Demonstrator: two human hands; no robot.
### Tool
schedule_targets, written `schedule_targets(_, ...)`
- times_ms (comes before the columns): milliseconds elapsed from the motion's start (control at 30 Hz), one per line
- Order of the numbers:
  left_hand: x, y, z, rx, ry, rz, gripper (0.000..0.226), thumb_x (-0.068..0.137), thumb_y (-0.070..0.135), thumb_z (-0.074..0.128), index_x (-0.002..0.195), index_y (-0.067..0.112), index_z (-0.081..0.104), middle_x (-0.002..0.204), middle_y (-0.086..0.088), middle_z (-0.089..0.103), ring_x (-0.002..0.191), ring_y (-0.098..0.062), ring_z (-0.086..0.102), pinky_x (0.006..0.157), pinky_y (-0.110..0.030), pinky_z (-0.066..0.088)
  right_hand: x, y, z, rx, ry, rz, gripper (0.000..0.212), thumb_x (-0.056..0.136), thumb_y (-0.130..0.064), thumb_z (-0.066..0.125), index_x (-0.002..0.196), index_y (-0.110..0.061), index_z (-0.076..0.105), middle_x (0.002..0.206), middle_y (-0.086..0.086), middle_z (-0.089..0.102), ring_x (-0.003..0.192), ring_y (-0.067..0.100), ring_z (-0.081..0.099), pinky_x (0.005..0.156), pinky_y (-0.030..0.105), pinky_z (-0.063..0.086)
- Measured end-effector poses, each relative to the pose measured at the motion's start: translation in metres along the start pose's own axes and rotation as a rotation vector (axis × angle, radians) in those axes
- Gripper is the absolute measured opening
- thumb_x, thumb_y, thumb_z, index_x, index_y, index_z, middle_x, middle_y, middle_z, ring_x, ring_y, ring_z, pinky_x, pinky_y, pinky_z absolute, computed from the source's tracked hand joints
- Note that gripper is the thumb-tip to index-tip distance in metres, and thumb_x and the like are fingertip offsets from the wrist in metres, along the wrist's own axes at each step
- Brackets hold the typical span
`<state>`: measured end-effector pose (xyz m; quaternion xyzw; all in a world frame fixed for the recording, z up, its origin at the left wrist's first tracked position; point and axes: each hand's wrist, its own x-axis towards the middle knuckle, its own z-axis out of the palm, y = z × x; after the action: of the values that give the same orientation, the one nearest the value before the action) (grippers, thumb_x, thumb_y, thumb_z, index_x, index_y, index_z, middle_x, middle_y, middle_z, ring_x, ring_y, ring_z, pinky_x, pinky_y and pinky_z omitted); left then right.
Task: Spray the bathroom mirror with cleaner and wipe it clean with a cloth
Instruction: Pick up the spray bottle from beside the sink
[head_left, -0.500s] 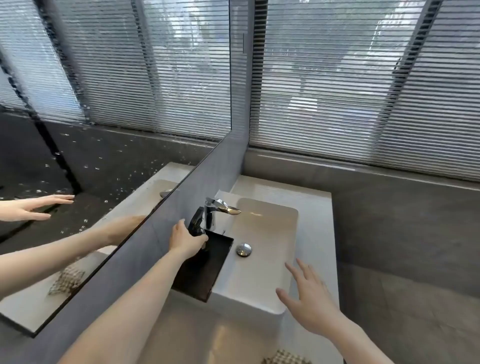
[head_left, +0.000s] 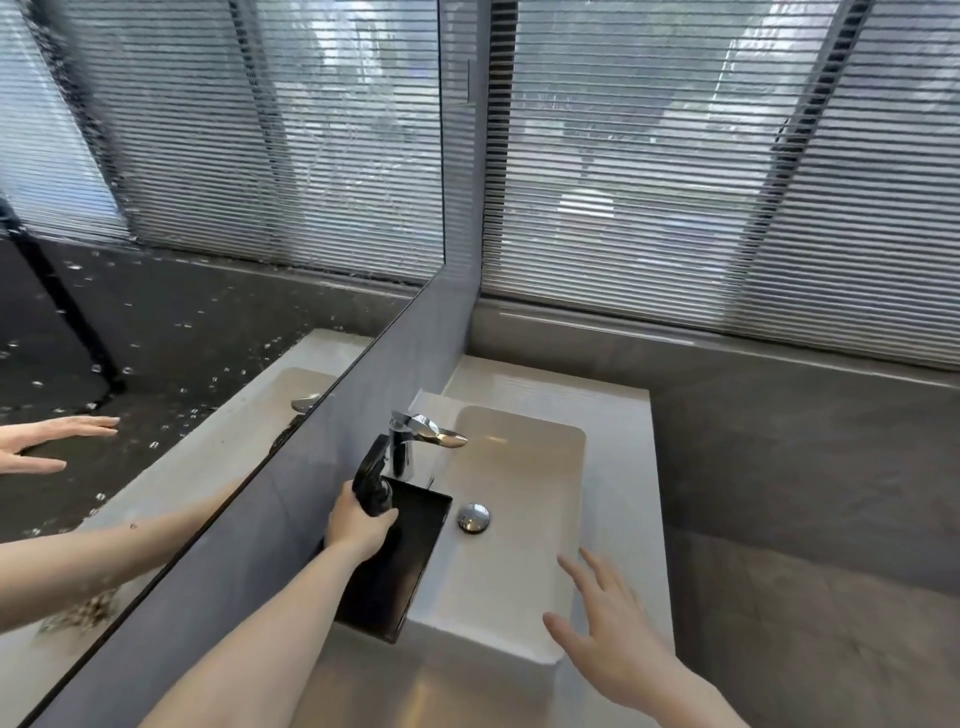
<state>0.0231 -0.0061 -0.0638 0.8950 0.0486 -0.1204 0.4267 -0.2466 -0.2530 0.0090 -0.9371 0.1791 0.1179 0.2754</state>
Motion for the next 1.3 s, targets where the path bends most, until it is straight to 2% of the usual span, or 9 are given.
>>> schedule_targets(267, -0.011, 0.002, -0.013, 0.109, -0.069, 0.050, 0.059, 0.081, 0.036, 0.087, 0.128, 0.032, 0.052, 0.125, 0.000, 0.069, 0.124, -0.034, 0.062, 0.107, -0.046, 0.049, 0.003, -0.003, 0.013, 0.084, -0.019, -0.040, 0.075, 0.103, -0.056, 0.054, 0.165, -0.040, 0.015, 0.176, -0.013, 0.000, 0.164, 0.015, 0.006, 0.132, 0.039, 0.014)
schedule_targets(433, -0.063, 0.020, -0.026, 0.043, -0.091, 0.156, 0.051, 0.064, 0.056, 0.089, 0.104, 0.038, 0.063, 0.102, 0.020, 0.072, 0.108, -0.017, 0.069, 0.091, -0.036, 0.053, 0.001, -0.020, 0.006, 0.135, 0.025, -0.084, 0.075, 0.103, -0.050, 0.059, 0.165, -0.039, 0.018, 0.174, -0.016, 0.008, 0.162, 0.009, 0.012, 0.130, 0.031, 0.018)
schedule_targets(633, -0.137, 0.078, -0.041, 0.066, -0.146, 0.376, 0.055, 0.052, 0.076, 0.086, 0.094, 0.042, 0.072, 0.090, 0.025, 0.075, 0.089, 0.002, 0.070, 0.085, -0.031, 0.060, -0.008, -0.051, -0.006, 0.271, 0.049, -0.189, 0.115, 0.079, -0.058, 0.081, 0.166, -0.039, 0.008, 0.159, -0.030, 0.019, 0.156, 0.001, 0.021, 0.122, 0.022, 0.024)
schedule_targets(700, -0.162, 0.103, -0.045, 0.051, -0.148, 0.466, 0.052, 0.056, 0.076, 0.084, 0.093, 0.042, 0.071, 0.087, 0.027, 0.074, 0.086, 0.004, 0.071, 0.082, -0.030, 0.061, -0.013, -0.064, -0.017, 0.330, 0.063, -0.202, 0.124, 0.072, -0.057, 0.088, 0.164, -0.044, 0.007, 0.158, -0.029, 0.024, 0.151, 0.000, 0.029, 0.123, 0.025, 0.030)
schedule_targets(800, -0.191, 0.133, -0.051, 0.020, -0.141, 0.578, 0.052, 0.062, 0.083, 0.080, 0.097, 0.045, 0.069, 0.090, 0.026, 0.073, 0.085, 0.005, 0.070, 0.079, -0.028, 0.062, -0.019, -0.081, -0.035, 0.513, 0.115, -0.249, 0.121, 0.064, -0.042, 0.098, 0.151, -0.066, 0.017, 0.143, -0.023, 0.059, 0.130, 0.008, 0.062, 0.108, 0.045, 0.056)
schedule_targets(867, -0.205, 0.147, -0.057, -0.027, -0.146, 0.625, 0.056, 0.065, 0.086, 0.075, 0.103, 0.046, 0.071, 0.096, 0.024, 0.074, 0.088, 0.004, 0.071, 0.080, -0.028, 0.062, -0.022, -0.089, -0.046, 0.603, 0.193, -0.269, 0.128, 0.065, -0.033, 0.099, 0.157, -0.059, 0.014, 0.126, -0.023, 0.070, 0.116, 0.007, 0.071, 0.101, 0.049, 0.060)
schedule_targets(1000, -0.220, 0.163, -0.074, -0.058, -0.161, 0.684, 0.049, 0.075, 0.080, 0.073, 0.105, 0.042, 0.078, 0.097, 0.026, 0.072, 0.086, 0.005, 0.069, 0.080, -0.022, 0.058, -0.036, -0.105, -0.066, 0.606, 0.276, -0.290, 0.143, 0.070, -0.028, 0.092, 0.159, -0.054, -0.017, 0.119, -0.026, 0.073, 0.112, 0.004, 0.071, 0.102, 0.044, 0.058)
schedule_targets(1200, -0.229, 0.171, -0.126, 0.023, -0.116, 0.734, 0.058, 0.080, 0.082, 0.065, 0.118, 0.039, 0.071, 0.102, 0.019, 0.073, 0.091, 0.007, 0.068, 0.075, -0.014, 0.052, -0.057, -0.122, -0.082, 0.614, 0.329, -0.339, 0.135, 0.075, -0.046, 0.093, 0.163, -0.048, -0.009, 0.116, -0.039, 0.038, 0.121, 0.009, 0.057, 0.102, 0.032, 0.050)
schedule_targets(1300, -0.236, 0.178, -0.160, -0.017, -0.031, 0.717, 0.073, 0.076, 0.096, 0.049, 0.121, 0.042, 0.065, 0.104, 0.018, 0.073, 0.091, -0.003, 0.072, 0.085, -0.030, 0.058, -0.064, -0.135, -0.089, 0.650, 0.322, -0.383, 0.122, 0.078, -0.041, 0.092, 0.156, -0.061, 0.000, 0.108, -0.028, 0.060, 0.098, -0.010, 0.065, 0.084, 0.012, 0.050)
